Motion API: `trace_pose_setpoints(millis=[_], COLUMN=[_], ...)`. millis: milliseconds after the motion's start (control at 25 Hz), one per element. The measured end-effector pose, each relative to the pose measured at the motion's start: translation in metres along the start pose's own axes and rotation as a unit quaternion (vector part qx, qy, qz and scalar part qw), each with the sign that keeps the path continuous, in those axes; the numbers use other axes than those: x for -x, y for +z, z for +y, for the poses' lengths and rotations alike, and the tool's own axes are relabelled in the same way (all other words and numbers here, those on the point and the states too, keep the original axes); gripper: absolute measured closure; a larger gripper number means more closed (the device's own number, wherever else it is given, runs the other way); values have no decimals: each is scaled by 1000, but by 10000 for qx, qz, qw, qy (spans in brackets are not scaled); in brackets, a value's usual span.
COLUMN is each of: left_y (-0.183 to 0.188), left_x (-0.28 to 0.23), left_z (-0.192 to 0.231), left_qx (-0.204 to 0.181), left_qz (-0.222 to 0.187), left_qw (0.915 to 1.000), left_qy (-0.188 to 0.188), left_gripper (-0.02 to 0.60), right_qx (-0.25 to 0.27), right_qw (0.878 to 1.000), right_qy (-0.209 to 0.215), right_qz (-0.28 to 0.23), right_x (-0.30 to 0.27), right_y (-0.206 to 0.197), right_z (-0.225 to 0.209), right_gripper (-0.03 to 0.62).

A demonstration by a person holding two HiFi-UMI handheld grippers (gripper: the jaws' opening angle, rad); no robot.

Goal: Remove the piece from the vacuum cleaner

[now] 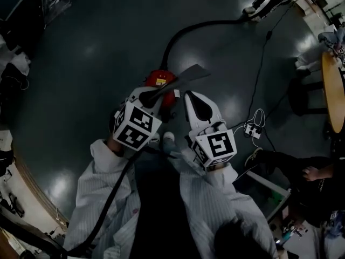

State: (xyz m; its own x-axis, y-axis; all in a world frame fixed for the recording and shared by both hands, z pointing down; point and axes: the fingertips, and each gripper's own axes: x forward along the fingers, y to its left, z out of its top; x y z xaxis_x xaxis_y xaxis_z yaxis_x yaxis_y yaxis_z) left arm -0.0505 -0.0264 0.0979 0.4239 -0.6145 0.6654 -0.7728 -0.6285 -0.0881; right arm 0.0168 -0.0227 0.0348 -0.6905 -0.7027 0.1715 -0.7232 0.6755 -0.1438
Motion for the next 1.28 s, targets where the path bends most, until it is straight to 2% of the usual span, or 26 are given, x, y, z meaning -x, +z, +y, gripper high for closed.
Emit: trace_pose_setpoints(millis=[200, 520, 760, 1280], left_y=[9, 5, 4, 10], left_x=[6, 9, 11, 11], left_z=[11, 6, 0, -13], left_qx=[80, 170, 222, 148], left_qz=[-133, -149, -230, -195], left_qw=[9995, 9995, 9994, 9996], left_qy=[281, 202, 107, 129], left_gripper=[557, 557, 557, 557], right_qx=[107, 156, 149, 130], right_qw=[9999, 9995, 9998, 9998], right_qy=[128, 260, 117, 142], right_qz=[-20, 6, -49, -68], right_x=[-11, -13, -9, 5], right_y=[13, 15, 15, 16], right_z=[14, 25, 23, 21], right_gripper=[593, 594, 594, 594])
